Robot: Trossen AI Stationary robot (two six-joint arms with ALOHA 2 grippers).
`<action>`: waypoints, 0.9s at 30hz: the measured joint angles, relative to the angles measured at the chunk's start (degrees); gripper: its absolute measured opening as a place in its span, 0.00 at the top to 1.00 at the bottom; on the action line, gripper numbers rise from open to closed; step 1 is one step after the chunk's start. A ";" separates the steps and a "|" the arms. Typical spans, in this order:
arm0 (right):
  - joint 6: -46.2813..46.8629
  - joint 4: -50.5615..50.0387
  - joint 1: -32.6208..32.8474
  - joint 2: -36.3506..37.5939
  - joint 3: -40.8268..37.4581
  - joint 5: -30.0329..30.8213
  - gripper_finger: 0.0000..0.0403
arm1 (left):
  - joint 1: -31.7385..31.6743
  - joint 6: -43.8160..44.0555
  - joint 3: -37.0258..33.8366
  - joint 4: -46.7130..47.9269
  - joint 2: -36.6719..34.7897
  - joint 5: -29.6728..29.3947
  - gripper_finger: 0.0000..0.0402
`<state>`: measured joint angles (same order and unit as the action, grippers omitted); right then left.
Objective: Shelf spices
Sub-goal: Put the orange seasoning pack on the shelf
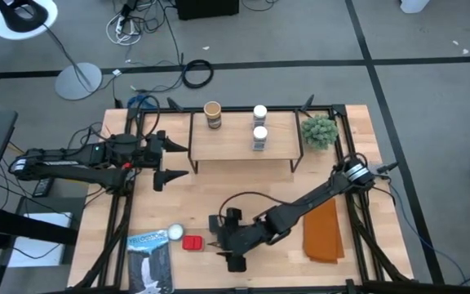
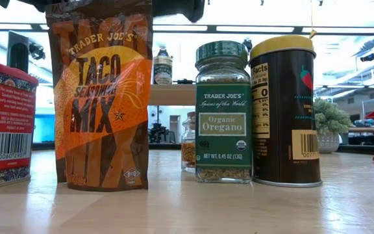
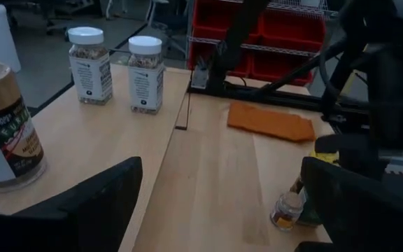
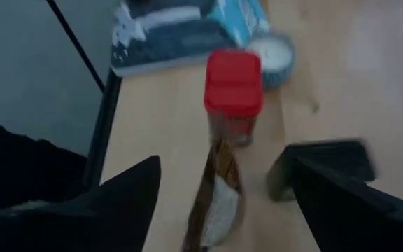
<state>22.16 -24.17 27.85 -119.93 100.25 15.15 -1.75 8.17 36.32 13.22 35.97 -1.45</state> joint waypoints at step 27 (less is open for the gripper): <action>6.29 -7.58 0.07 -3.81 4.93 -1.37 0.94 | 0.00 0.10 0.00 0.03 0.02 0.20 0.01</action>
<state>28.45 -31.75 27.92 -123.74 105.19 13.78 -1.75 8.27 36.32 13.26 35.99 -1.26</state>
